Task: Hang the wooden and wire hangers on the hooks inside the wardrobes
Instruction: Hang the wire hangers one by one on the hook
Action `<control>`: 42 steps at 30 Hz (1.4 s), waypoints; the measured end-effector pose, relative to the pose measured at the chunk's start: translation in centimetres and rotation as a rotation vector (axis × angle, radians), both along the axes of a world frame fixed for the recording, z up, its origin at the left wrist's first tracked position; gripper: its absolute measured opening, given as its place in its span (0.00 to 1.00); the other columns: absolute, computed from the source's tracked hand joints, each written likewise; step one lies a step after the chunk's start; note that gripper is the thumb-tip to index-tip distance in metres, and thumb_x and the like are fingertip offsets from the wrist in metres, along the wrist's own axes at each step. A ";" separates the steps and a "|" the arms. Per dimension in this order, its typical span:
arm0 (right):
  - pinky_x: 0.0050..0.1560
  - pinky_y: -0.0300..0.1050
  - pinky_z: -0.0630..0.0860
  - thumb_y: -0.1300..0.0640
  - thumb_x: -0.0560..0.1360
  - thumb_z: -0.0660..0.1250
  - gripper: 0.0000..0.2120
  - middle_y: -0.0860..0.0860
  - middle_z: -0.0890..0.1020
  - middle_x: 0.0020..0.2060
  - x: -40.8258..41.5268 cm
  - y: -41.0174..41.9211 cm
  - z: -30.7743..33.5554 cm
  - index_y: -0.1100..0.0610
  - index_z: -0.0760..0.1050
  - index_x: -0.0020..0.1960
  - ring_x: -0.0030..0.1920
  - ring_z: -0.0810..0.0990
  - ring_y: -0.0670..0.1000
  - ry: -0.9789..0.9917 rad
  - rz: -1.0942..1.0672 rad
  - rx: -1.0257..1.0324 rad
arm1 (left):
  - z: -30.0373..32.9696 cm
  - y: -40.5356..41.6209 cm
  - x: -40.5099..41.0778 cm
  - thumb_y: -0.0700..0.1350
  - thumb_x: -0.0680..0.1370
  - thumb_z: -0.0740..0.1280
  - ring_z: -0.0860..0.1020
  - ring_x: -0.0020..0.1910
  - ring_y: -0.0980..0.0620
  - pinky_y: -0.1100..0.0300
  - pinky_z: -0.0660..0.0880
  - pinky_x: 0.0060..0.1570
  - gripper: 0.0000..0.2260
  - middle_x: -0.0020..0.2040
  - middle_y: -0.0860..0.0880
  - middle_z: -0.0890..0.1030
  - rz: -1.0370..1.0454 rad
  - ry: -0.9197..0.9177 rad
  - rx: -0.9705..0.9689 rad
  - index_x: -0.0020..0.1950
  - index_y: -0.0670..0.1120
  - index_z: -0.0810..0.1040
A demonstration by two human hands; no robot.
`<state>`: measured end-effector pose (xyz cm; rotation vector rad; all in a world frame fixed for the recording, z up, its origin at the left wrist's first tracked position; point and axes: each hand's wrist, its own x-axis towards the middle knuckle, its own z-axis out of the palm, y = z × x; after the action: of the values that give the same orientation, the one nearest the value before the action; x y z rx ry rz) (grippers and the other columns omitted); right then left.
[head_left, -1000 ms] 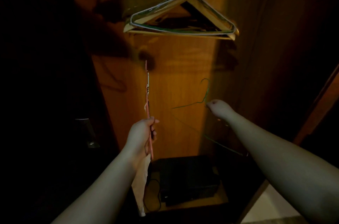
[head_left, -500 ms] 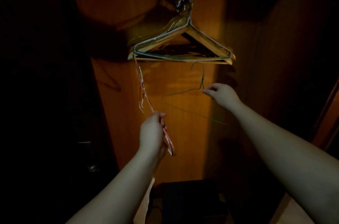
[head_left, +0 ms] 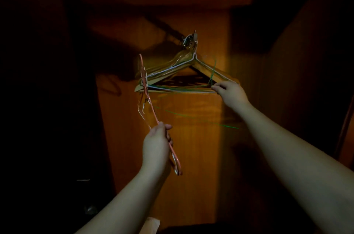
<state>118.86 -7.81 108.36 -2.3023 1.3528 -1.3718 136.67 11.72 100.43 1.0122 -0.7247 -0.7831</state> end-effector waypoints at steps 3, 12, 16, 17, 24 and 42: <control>0.50 0.47 0.73 0.46 0.78 0.65 0.12 0.51 0.83 0.52 0.3 -0.8 2.8 0.52 0.82 0.54 0.53 0.79 0.53 -0.053 -0.001 -0.024 | 1.1 0.0 0.1 0.48 0.84 0.57 0.69 0.31 0.54 0.58 0.67 0.36 0.14 0.32 0.50 0.71 0.022 -0.062 -0.018 0.47 0.43 0.79; 0.49 0.46 0.73 0.49 0.79 0.64 0.13 0.52 0.83 0.50 2.3 -1.9 8.8 0.55 0.81 0.57 0.51 0.80 0.52 -0.106 0.056 -0.065 | 3.3 -0.9 -0.1 0.48 0.84 0.57 0.69 0.31 0.54 0.59 0.66 0.35 0.15 0.31 0.51 0.70 0.051 -0.049 -0.051 0.45 0.44 0.79; 0.37 0.43 0.69 0.49 0.80 0.64 0.12 0.50 0.82 0.49 3.1 -3.2 9.7 0.54 0.81 0.57 0.45 0.77 0.49 -0.103 0.078 -0.033 | 3.1 -1.0 -0.4 0.48 0.84 0.57 0.69 0.31 0.54 0.60 0.67 0.35 0.14 0.32 0.50 0.71 0.056 -0.026 -0.047 0.47 0.43 0.79; 0.36 0.41 0.67 0.49 0.80 0.64 0.12 0.49 0.81 0.48 3.2 -3.5 9.8 0.54 0.81 0.57 0.45 0.76 0.48 -0.106 0.086 -0.022 | 3.0 -1.1 -0.5 0.48 0.84 0.57 0.69 0.31 0.54 0.60 0.67 0.35 0.14 0.32 0.50 0.70 0.061 -0.015 -0.045 0.47 0.42 0.79; 0.45 0.43 0.67 0.48 0.80 0.63 0.13 0.48 0.78 0.49 3.6 -5.8 9.0 0.54 0.79 0.58 0.50 0.73 0.48 -0.088 0.153 0.068 | 2.0 -2.1 -0.7 0.49 0.84 0.58 0.70 0.32 0.53 0.57 0.67 0.37 0.15 0.31 0.50 0.72 0.106 -0.022 0.000 0.46 0.44 0.79; 0.35 0.43 0.66 0.49 0.79 0.65 0.09 0.50 0.77 0.42 4.9 -8.9 7.5 0.55 0.75 0.52 0.42 0.73 0.50 -0.008 0.184 0.029 | 1.5 -3.2 -0.8 0.48 0.84 0.57 0.69 0.31 0.53 0.61 0.65 0.29 0.15 0.31 0.49 0.71 0.119 -0.023 0.057 0.47 0.43 0.78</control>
<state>123.75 -16.69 115.85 -2.3326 1.1189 -1.2943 135.84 8.56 101.96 1.1075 -0.6578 -0.6931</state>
